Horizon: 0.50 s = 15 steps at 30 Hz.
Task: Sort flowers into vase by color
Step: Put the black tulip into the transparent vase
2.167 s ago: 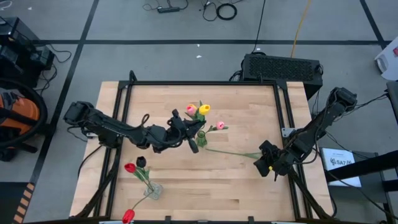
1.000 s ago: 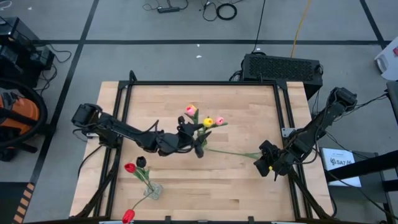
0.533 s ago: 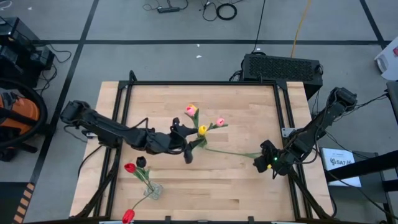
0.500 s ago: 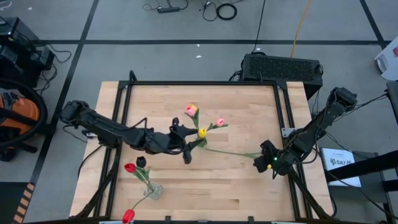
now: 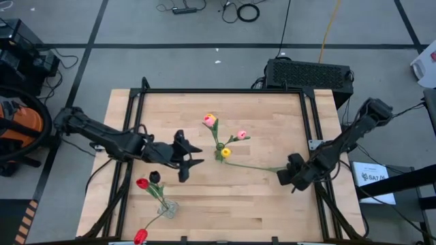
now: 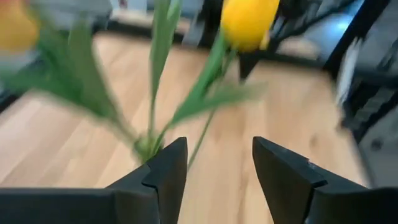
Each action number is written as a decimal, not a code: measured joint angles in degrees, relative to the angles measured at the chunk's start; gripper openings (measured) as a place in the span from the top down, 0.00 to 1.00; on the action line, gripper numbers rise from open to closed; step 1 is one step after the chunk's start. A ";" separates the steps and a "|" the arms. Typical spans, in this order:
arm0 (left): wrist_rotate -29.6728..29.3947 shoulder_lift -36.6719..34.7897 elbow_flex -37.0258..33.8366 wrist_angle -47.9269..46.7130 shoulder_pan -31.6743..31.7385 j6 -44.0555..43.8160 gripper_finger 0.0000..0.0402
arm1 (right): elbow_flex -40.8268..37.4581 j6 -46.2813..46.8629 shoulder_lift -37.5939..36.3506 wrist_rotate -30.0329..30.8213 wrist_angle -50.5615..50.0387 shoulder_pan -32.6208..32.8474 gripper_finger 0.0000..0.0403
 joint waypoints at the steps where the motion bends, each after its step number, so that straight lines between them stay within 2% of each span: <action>1: 0.02 -0.41 0.00 -3.32 0.00 -0.47 0.54 | 0.00 -0.30 0.75 -0.03 -0.01 -0.71 1.00; 7: 0.16 -1.02 0.00 -18.94 1.66 -7.61 0.62 | 0.00 -6.09 4.41 -1.32 -1.68 -7.32 1.00; 12: 0.15 -1.02 0.00 -24.01 3.00 -8.87 0.67 | 0.35 -15.47 7.00 -2.64 -4.42 -16.45 1.00; 14: -0.09 -1.02 0.00 -23.99 3.51 -8.87 0.68 | 0.51 -18.52 7.94 3.09 -7.57 -20.27 1.00; 15: -0.09 -1.02 0.00 -23.99 3.85 -8.87 0.68 | 0.22 -20.40 8.27 10.09 -9.41 -21.50 1.00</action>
